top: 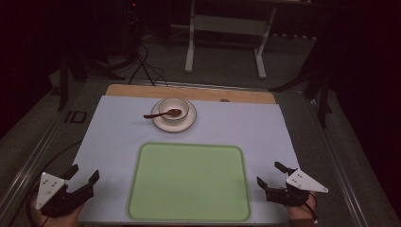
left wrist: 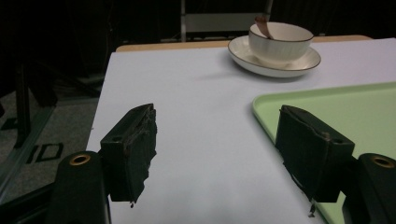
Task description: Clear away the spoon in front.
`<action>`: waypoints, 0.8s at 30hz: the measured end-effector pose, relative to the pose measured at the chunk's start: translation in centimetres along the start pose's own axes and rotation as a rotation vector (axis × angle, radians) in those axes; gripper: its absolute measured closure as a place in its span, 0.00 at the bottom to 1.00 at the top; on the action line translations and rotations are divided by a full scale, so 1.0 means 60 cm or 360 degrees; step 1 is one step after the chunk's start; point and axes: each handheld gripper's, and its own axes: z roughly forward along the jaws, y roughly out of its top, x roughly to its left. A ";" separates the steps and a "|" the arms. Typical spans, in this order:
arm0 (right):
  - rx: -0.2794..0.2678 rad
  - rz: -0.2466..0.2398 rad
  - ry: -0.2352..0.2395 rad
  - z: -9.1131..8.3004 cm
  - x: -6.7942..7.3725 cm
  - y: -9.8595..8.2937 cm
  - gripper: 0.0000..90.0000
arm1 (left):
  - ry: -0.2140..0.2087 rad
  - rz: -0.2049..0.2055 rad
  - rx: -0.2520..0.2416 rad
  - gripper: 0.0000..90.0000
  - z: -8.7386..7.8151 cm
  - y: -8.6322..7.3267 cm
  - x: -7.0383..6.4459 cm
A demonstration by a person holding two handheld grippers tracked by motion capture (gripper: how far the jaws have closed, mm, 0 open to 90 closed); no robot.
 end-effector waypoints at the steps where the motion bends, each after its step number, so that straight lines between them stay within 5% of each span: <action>1: -0.0001 0.0002 0.0006 0.000 0.000 0.000 0.15 | 0.0001 0.0008 -0.0002 0.33 0.000 0.000 -0.001; 11: -0.0062 0.0065 0.0025 -0.004 -0.005 0.000 0.15 | 0.0002 0.0046 -0.0010 0.33 0.001 0.000 -0.008; 24: -0.0063 0.0055 0.0033 -0.003 -0.005 0.001 0.15 | 0.0012 0.0045 -0.0003 0.34 0.002 -0.001 -0.013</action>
